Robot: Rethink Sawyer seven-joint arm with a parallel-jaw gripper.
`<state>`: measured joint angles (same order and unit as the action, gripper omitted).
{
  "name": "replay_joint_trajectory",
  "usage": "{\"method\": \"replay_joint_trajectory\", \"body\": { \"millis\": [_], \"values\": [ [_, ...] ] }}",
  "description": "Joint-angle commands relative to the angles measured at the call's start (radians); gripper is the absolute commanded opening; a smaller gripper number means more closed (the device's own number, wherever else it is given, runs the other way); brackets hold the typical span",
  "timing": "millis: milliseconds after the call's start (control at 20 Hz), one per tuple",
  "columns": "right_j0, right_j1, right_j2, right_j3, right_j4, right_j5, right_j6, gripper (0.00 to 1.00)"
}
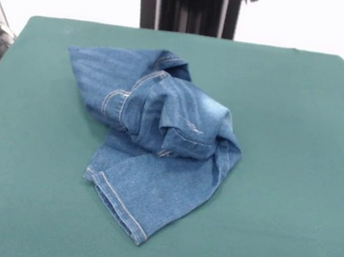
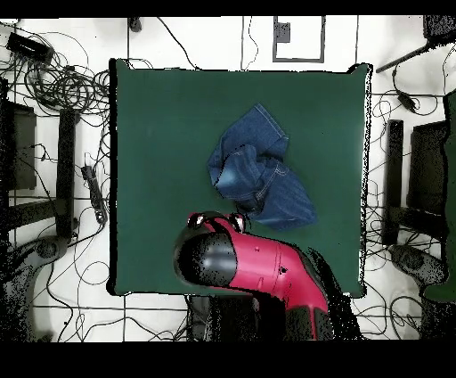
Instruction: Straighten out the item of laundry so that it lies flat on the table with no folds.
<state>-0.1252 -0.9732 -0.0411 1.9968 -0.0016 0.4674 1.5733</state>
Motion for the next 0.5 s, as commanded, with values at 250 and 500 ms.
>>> {"method": "replay_joint_trajectory", "body": {
  "millis": [250, 500],
  "values": [
    [-0.025, 0.213, 0.072, -0.077, -0.001, -0.112, 0.139, 1.0],
    [-0.033, 0.249, 0.08, -0.098, -0.001, -0.134, 0.135, 1.0]
  ]
}}
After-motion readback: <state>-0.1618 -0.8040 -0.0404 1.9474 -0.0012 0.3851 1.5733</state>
